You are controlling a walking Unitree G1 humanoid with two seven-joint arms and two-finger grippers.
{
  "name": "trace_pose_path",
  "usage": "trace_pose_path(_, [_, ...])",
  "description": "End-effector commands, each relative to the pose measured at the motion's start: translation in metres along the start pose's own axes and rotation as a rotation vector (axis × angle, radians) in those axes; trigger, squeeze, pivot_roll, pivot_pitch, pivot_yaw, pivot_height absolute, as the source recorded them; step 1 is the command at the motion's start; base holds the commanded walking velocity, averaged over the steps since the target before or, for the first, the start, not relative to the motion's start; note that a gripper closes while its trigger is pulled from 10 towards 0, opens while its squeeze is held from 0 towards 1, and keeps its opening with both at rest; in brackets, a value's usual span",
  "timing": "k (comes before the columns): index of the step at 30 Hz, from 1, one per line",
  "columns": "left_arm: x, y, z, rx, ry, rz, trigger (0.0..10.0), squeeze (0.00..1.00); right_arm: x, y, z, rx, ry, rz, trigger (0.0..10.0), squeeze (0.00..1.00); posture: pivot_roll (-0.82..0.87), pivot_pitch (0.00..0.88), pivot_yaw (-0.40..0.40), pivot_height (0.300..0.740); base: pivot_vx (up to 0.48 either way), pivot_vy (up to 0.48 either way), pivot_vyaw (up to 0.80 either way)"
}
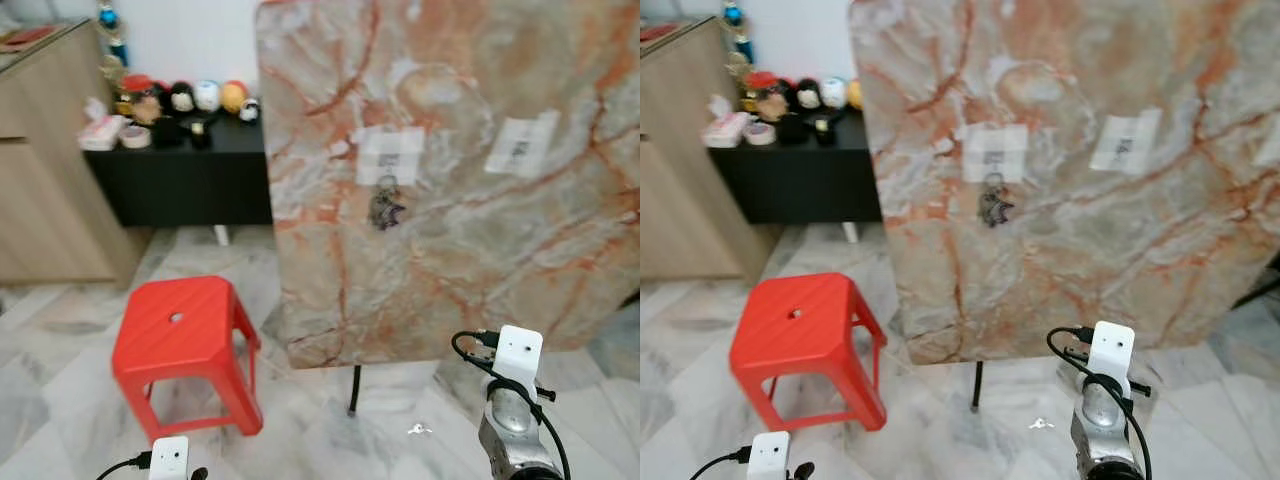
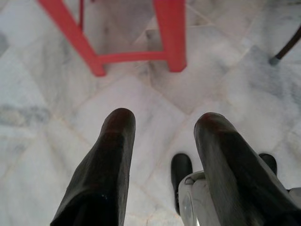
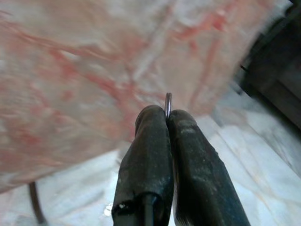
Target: Hang keys on a hook
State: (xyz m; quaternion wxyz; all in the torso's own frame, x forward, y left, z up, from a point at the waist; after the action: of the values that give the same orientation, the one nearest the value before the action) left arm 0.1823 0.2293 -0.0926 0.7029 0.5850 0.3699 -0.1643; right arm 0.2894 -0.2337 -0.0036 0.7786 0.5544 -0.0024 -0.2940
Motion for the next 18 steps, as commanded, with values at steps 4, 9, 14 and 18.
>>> trace_pose_path(4, [-0.0004, -0.0024, 0.0005, -0.002, 0.003, -0.009, 10.0, 0.00, 0.0029, 0.0062, -0.0010, 0.018, 0.005, 0.008, 10.0, 0.00, 0.01, 0.000, -0.042, 0.740, 0.000, -0.264, -0.80])
trace_pose_path(9, [-0.0003, -0.0027, 0.0017, -0.015, 0.006, -0.011, 10.0, 0.00, 0.0031, 0.0106, -0.0007, 0.007, -0.001, 0.043, 10.0, 0.00, 0.01, 0.000, -0.045, 0.740, 0.000, -0.124, -0.32])
trace_pose_path(14, [-0.0003, -0.0033, 0.0034, -0.017, 0.004, -0.011, 10.0, 0.00, 0.0038, 0.0120, -0.0009, 0.021, 0.001, 0.045, 10.0, 0.00, 0.01, 0.000, -0.048, 0.740, 0.000, 0.000, 0.00])
trace_pose_path(18, [-0.0004, -0.0035, 0.0040, -0.003, 0.001, -0.010, 10.0, 0.00, 0.0039, 0.0117, -0.0025, 0.029, 0.008, 0.040, 10.0, 0.00, 0.01, 0.000, -0.049, 0.740, 0.000, -0.163, 0.00])
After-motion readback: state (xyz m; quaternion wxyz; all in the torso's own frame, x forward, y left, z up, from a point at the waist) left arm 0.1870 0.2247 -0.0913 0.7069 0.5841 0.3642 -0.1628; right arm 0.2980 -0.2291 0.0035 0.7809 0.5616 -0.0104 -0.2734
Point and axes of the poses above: a point about 5 cm out from each wrist's last joint towards the gripper, its own x axis pointing out of the wrist towards the gripper, its own y axis along the axis of the wrist's last joint, z = x × y, the point moved 2 cm from there along x, pointing out of the wrist towards the gripper, and after that the axes turned 13 degrees about -x, right-handed, at the moved point
